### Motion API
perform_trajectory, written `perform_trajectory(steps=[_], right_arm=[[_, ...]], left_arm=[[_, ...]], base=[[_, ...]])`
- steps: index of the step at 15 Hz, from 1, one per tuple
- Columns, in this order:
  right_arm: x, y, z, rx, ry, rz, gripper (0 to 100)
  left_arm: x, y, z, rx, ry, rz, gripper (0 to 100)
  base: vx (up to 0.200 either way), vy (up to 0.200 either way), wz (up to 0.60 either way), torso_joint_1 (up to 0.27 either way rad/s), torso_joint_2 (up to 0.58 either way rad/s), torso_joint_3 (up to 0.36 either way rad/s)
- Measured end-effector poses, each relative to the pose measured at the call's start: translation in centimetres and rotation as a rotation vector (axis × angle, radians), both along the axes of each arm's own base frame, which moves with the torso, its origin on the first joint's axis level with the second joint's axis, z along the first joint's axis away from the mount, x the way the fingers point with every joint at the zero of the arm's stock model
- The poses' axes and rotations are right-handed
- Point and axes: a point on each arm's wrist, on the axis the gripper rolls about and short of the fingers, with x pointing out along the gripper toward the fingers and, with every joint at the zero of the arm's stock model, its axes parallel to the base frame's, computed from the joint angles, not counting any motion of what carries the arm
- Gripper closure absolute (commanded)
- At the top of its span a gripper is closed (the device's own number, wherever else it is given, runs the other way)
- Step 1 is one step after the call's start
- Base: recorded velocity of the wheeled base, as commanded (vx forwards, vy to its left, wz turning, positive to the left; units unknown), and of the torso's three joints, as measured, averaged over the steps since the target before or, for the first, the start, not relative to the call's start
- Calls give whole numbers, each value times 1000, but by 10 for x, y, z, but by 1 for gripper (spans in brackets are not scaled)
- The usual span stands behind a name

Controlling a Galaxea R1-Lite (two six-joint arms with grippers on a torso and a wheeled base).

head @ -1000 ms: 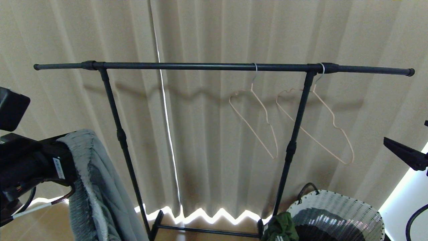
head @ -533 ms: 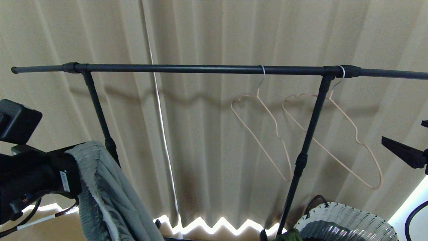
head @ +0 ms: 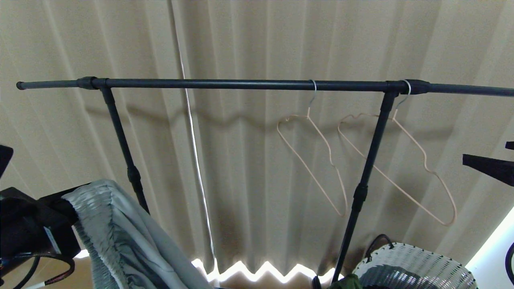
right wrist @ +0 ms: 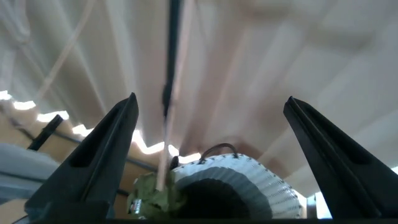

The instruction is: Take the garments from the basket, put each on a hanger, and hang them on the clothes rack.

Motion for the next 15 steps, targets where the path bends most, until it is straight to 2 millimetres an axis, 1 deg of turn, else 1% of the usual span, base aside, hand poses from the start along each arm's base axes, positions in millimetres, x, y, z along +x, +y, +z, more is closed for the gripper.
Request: perform_trajectory(steps=[2, 4, 7, 10, 12, 15], right_arm=[[8, 9, 0, -5, 49, 39, 0], [18, 14, 1, -22, 76, 33, 0], [47, 16, -8, -42, 145, 10, 0], [72, 21, -21, -36, 213, 21, 0], [86, 22, -25, -7, 229, 6, 0], [99, 27, -33, -8, 264, -20, 0]], left_arm=[[-2, 1, 5, -4, -26, -4, 100], [-2, 0, 11, -14, -44, -5, 100], [4, -2, 19, -34, -101, -6, 100], [10, -3, 15, -30, -84, -4, 100], [13, -4, 12, -25, -68, -4, 100], [13, -3, 8, -19, -55, 2, 100]], base=[[0, 0, 0, 0, 0, 0], [0, 0, 0, 0, 0, 0], [0, 0, 0, 0, 0, 0], [0, 0, 0, 0, 0, 0], [0, 0, 0, 0, 0, 0], [0, 0, 0, 0, 0, 0]])
